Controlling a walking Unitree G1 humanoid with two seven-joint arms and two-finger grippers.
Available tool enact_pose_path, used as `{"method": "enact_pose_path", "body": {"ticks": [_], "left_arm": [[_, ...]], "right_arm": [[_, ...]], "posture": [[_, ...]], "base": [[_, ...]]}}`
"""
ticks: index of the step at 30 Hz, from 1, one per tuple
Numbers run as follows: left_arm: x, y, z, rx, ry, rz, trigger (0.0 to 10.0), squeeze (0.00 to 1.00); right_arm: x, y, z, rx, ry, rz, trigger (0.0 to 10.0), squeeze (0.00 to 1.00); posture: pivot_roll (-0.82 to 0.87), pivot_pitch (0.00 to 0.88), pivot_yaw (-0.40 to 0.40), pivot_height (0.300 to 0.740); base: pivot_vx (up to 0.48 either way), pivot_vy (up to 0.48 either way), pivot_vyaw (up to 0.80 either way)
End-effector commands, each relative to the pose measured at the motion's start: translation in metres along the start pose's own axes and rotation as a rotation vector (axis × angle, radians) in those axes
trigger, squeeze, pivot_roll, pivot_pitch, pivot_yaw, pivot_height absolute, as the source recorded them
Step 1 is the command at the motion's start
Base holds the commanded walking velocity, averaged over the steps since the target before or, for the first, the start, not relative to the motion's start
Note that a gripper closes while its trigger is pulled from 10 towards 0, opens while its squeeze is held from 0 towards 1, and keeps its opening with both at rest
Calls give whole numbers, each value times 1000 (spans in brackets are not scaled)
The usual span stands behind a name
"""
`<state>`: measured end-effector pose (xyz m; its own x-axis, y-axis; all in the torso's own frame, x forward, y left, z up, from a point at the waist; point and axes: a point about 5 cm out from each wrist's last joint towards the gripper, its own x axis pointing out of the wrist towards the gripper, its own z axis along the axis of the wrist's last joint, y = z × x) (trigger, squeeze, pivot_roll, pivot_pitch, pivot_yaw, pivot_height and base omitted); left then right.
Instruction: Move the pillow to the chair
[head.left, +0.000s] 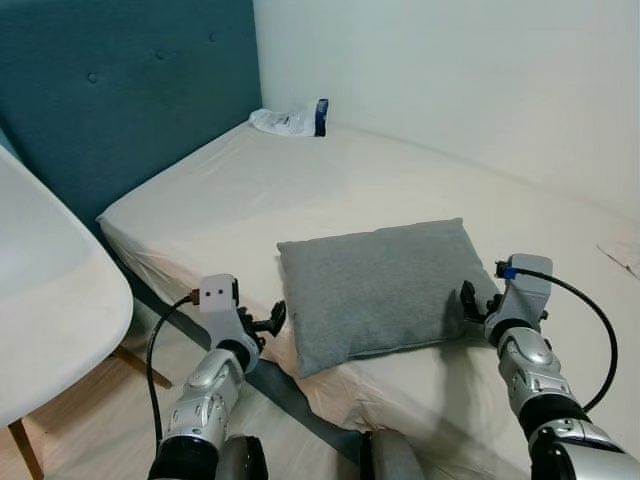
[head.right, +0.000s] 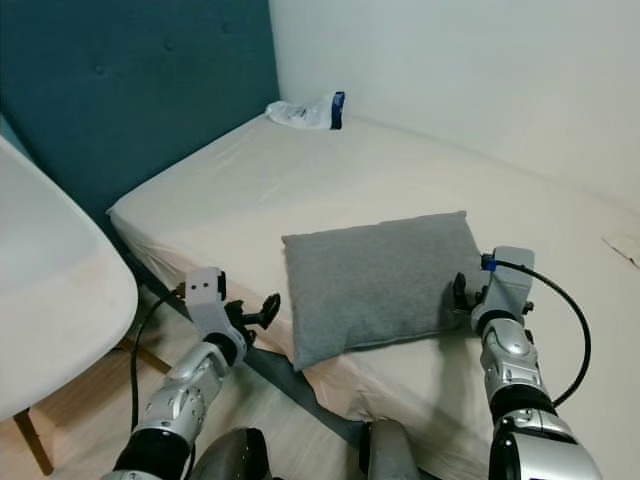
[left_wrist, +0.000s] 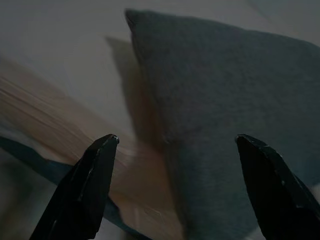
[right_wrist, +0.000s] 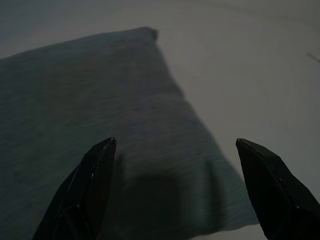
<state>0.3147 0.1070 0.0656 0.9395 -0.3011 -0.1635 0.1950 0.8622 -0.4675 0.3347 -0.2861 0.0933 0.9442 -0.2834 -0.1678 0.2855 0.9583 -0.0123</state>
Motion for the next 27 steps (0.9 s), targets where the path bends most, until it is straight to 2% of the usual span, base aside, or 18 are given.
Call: {"method": "enact_pose_path", "body": {"ticks": [1, 2, 4, 9, 12, 15, 19, 22, 23, 24, 27], "left_arm": [[0, -6, -5, -73, 32, -39, 10000, 0], [0, -11, -5, -101, 41, -77, 10000, 0], [0, -15, -4, -98, 51, -104, 10000, 0], [-1, -17, -4, -106, 56, -117, 10000, 0], [-3, -20, -6, -148, 85, -132, 10000, 0], [-4, -21, -7, -157, 94, -138, 10000, 0], [-7, -21, -11, -126, 114, -113, 10000, 0], [-6, -25, -14, -73, 126, -107, 10000, 0], [-6, -25, -14, -73, 126, -107, 10000, 0], [-3, -30, -17, -56, 140, -131, 10000, 0], [2, -35, -19, -48, 161, -165, 10000, 0]], "right_arm": [[2, -2, 5, 27, -19, -17, 10000, 0], [2, -1, 6, 26, -23, -17, 10000, 0], [1, 0, 5, 29, -23, -18, 10000, 0], [1, 0, 3, 31, -22, -18, 10000, 0], [-1, -2, 1, 41, -29, -21, 10000, 0], [-2, -3, 1, 45, -33, -22, 10000, 0], [-3, -3, 1, 93, -60, -15, 10000, 0], [-5, 4, 4, 184, -111, 23, 10000, 0], [-5, 4, 4, 184, -111, 23, 10000, 0], [-8, 10, 9, 238, -173, 64, 10000, 0], [-15, 13, 15, 300, -248, 85, 10000, 0]], "posture": [[-58, 160, 20, 626], [-55, 167, 20, 626], [-49, 181, 25, 626], [-46, 189, 27, 626], [-37, 213, 40, 626], [-36, 215, 42, 626], [-35, 239, 57, 626], [-35, 261, 68, 626], [-35, 261, 68, 626], [-34, 273, 72, 626], [-36, 284, 74, 626]], "base": [[0, 0, 0], [0, 0, 0], [0, 0, 0], [0, 0, 0], [0, 0, 0], [0, 0, 0], [0, 0, 0], [0, 0, 0], [0, 0, 0], [0, 0, 0], [0, 0, 0]]}}
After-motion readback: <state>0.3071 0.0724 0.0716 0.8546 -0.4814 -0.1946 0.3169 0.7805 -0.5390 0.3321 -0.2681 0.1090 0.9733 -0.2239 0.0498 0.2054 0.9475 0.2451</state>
